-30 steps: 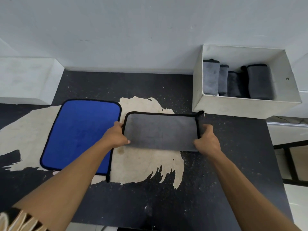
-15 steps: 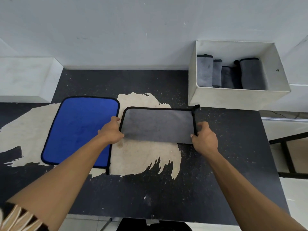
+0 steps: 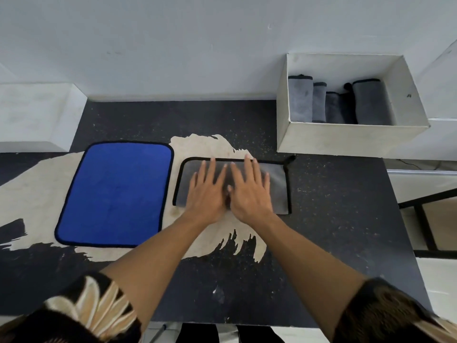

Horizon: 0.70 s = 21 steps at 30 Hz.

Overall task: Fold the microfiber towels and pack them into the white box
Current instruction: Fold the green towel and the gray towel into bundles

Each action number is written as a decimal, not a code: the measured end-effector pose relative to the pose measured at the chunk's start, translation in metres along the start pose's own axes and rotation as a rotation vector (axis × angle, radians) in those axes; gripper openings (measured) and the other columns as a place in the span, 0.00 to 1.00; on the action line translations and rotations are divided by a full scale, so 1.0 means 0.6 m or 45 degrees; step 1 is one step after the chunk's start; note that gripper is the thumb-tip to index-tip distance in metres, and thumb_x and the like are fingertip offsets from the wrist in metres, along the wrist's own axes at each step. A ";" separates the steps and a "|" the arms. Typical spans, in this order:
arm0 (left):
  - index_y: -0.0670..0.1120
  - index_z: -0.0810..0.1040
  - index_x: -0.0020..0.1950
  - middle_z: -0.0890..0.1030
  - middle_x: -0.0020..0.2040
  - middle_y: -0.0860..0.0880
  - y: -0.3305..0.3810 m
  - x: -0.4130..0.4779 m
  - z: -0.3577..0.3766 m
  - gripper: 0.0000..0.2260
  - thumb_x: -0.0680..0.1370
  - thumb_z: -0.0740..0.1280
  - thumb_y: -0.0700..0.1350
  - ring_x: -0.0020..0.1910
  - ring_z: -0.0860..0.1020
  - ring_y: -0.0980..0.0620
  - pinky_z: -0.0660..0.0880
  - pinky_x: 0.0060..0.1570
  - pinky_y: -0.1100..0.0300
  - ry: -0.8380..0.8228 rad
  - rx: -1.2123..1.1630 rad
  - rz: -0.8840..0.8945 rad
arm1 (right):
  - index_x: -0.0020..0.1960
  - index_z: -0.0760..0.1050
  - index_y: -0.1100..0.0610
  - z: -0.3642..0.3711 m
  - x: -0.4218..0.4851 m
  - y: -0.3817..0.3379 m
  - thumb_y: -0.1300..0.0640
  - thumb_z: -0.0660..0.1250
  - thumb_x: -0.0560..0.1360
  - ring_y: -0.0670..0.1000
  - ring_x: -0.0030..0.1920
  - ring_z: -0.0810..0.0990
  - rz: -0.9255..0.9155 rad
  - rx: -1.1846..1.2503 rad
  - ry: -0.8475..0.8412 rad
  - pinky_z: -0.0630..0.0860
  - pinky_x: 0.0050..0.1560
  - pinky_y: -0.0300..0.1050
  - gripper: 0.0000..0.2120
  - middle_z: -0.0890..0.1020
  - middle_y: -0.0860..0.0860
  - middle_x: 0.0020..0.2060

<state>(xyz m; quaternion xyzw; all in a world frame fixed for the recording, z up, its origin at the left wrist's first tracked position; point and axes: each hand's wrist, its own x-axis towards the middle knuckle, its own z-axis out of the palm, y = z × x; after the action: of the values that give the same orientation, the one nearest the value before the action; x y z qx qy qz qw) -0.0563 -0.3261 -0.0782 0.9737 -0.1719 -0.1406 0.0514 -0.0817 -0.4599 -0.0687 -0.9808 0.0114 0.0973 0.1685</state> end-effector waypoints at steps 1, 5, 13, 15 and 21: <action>0.52 0.37 0.80 0.34 0.79 0.44 -0.003 0.001 0.017 0.31 0.83 0.49 0.59 0.78 0.36 0.42 0.46 0.77 0.41 -0.033 0.029 0.024 | 0.80 0.46 0.49 0.016 0.006 0.004 0.46 0.49 0.83 0.57 0.78 0.36 -0.007 -0.024 -0.060 0.44 0.75 0.69 0.28 0.39 0.55 0.79; 0.53 0.32 0.79 0.30 0.78 0.44 -0.045 -0.014 0.056 0.32 0.80 0.39 0.66 0.77 0.32 0.43 0.38 0.76 0.43 0.005 0.040 -0.054 | 0.80 0.36 0.46 0.050 -0.005 0.065 0.35 0.38 0.81 0.56 0.77 0.32 0.057 -0.216 -0.082 0.38 0.74 0.69 0.31 0.34 0.54 0.78; 0.44 0.63 0.75 0.64 0.73 0.39 -0.086 -0.041 0.011 0.25 0.81 0.63 0.52 0.71 0.64 0.38 0.65 0.67 0.43 0.282 -0.247 -0.597 | 0.80 0.47 0.54 0.007 -0.025 0.123 0.41 0.53 0.81 0.62 0.78 0.46 0.391 -0.112 0.041 0.48 0.74 0.66 0.33 0.45 0.59 0.79; 0.43 0.67 0.70 0.70 0.66 0.41 -0.086 -0.040 -0.004 0.22 0.79 0.68 0.48 0.62 0.72 0.41 0.72 0.57 0.47 0.322 -0.429 -0.687 | 0.74 0.59 0.57 -0.011 -0.038 0.112 0.45 0.64 0.77 0.64 0.71 0.64 0.601 0.021 0.217 0.63 0.68 0.62 0.31 0.63 0.62 0.72; 0.41 0.74 0.52 0.79 0.49 0.43 -0.098 -0.026 -0.028 0.09 0.78 0.69 0.45 0.43 0.77 0.45 0.73 0.38 0.54 -0.061 -0.656 -0.909 | 0.58 0.74 0.62 -0.028 -0.048 0.115 0.44 0.71 0.74 0.60 0.54 0.80 0.986 0.403 -0.002 0.77 0.52 0.51 0.23 0.82 0.58 0.53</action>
<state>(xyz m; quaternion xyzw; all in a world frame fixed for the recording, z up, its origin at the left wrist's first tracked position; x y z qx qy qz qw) -0.0468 -0.2644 -0.0666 0.9239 0.2147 -0.2104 0.2368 -0.1103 -0.5306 -0.0703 -0.8659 0.3940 0.1515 0.2682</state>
